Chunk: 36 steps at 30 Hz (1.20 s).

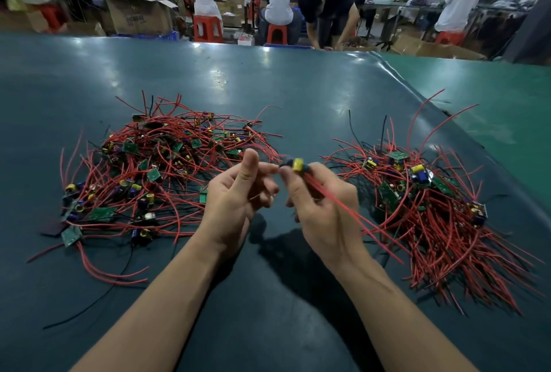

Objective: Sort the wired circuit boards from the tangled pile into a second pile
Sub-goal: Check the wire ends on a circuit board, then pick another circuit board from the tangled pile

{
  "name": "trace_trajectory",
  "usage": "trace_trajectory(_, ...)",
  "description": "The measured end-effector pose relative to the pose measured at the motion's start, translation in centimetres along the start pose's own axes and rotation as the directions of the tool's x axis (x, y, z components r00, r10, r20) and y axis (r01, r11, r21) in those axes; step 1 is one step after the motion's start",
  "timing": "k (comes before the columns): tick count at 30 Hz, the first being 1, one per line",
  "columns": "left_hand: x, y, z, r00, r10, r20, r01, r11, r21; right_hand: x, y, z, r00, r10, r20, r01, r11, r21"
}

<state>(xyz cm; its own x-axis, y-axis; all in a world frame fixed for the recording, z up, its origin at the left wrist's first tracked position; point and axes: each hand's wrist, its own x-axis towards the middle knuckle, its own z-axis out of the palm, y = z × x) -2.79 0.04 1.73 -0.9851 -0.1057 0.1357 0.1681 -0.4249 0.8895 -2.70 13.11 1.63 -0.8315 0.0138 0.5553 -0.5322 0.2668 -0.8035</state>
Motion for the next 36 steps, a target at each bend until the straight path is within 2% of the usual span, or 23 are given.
trace_trajectory(2,0.0,-0.1,0.0,0.998,-0.006,-0.055,0.009,0.999,0.05,0.5,-0.4,-0.3,0.963,0.184,-0.199,-0.138,0.965,0.223)
trace_trajectory(4,0.1,-0.1,-0.1,0.994,0.024,-0.102,-0.013,0.995,0.102,1.4,-0.3,-1.0,0.832,0.43,-0.349,-0.189,0.813,0.55)
trace_trajectory(6,0.2,-0.1,-0.5,0.985,0.114,-0.131,-0.087,0.976,0.197,1.9,0.1,-1.3,0.719,0.631,-0.292,-0.237,0.617,0.75)
trace_trajectory(7,0.2,-0.2,-0.7,0.975,0.179,-0.134,-0.135,0.948,0.288,1.9,0.3,-1.2,0.695,0.679,-0.235,-0.278,0.556,0.783)
trace_trajectory(9,0.1,-0.5,-1.0,0.937,0.333,-0.104,-0.232,0.818,0.527,1.8,0.5,-0.7,0.718,0.676,-0.166,-0.338,0.547,0.766)
trace_trajectory(10,0.0,-0.7,-1.1,0.911,0.408,-0.058,-0.275,0.709,0.65,1.7,0.6,-0.4,0.746,0.648,-0.15,-0.35,0.575,0.74)
trace_trajectory(12,-0.3,-0.8,-1.2,0.848,0.524,0.084,-0.348,0.43,0.833,1.6,0.6,-0.2,0.803,0.58,-0.136,-0.362,0.657,0.662)
trace_trajectory(14,-0.1,-0.8,-1.6,0.818,0.547,0.18,-0.344,0.213,0.915,1.4,0.9,-0.1,0.85,0.511,-0.127,-0.367,0.748,0.554)
trace_trajectory(16,0.3,-0.7,-2.3,0.849,0.516,0.112,-0.187,0.096,0.978,1.1,1.5,0.2,0.884,0.457,-0.102,-0.376,0.822,0.428)
trace_trajectory(20,0.7,-0.1,-4.0,0.869,0.477,-0.132,0.168,-0.034,0.985,0.8,2.5,0.9,0.928,0.373,-0.005,-0.371,0.925,0.089)
trace_trajectory(24,0.9,0.6,-5.1,0.866,0.402,-0.298,0.357,-0.078,0.931,0.8,2.8,1.0,0.935,0.354,0.007,-0.354,0.934,0.039)
trace_trajectory(27,1.0,0.9,-5.5,0.867,0.415,-0.276,0.344,-0.099,0.934,1.0,2.9,0.9,0.929,0.37,0.01,-0.37,0.928,0.043)
trace_trajectory(29,1.0,1.4,-5.6,0.82,0.517,-0.247,0.323,-0.06,0.945,1.0,2.9,1.0,0.927,0.373,0.022,-0.374,0.927,0.036)
trace_trajectory(31,1.0,2.0,-5.9,0.733,0.619,-0.281,0.363,-0.007,0.932,0.9,2.9,1.0,0.928,0.371,0.032,-0.372,0.928,0.032)
trace_trajectory(32,1.0,2.2,-6.1,0.714,0.617,-0.33,0.409,0.015,0.913,0.9,2.9,0.9,0.928,0.371,0.037,-0.372,0.928,0.028)
trace_trajectory(34,1.2,2.5,-6.8,0.728,0.529,-0.436,0.511,0.005,0.86,0.9,2.9,0.9,0.929,0.367,0.047,-0.368,0.93,0.015)
trace_trajectory(36,1.3,2.6,-7.4,0.738,0.493,-0.462,0.536,-0.011,0.844,0.9,2.9,0.8,0.931,0.363,0.05,-0.363,0.932,0.006)
